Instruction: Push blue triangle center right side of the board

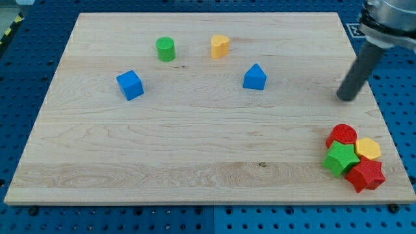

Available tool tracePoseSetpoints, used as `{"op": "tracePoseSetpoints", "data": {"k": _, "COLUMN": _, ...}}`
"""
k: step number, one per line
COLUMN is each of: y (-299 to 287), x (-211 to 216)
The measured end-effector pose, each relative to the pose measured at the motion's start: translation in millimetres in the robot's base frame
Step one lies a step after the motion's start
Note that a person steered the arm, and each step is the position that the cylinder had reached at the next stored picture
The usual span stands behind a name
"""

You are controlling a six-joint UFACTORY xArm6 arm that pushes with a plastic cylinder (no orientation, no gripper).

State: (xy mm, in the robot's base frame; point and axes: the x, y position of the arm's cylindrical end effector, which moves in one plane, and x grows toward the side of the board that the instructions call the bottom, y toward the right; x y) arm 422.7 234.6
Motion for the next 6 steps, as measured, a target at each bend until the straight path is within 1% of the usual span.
{"op": "tracePoseSetpoints", "data": {"k": 1, "y": -42, "x": -33}}
{"op": "tracePoseSetpoints", "data": {"k": 2, "y": -86, "x": -55}}
{"op": "tracePoseSetpoints", "data": {"k": 3, "y": -134, "x": -65}}
{"op": "tracePoseSetpoints", "data": {"k": 4, "y": -169, "x": -53}}
{"op": "tracePoseSetpoints", "data": {"k": 6, "y": -149, "x": -17}}
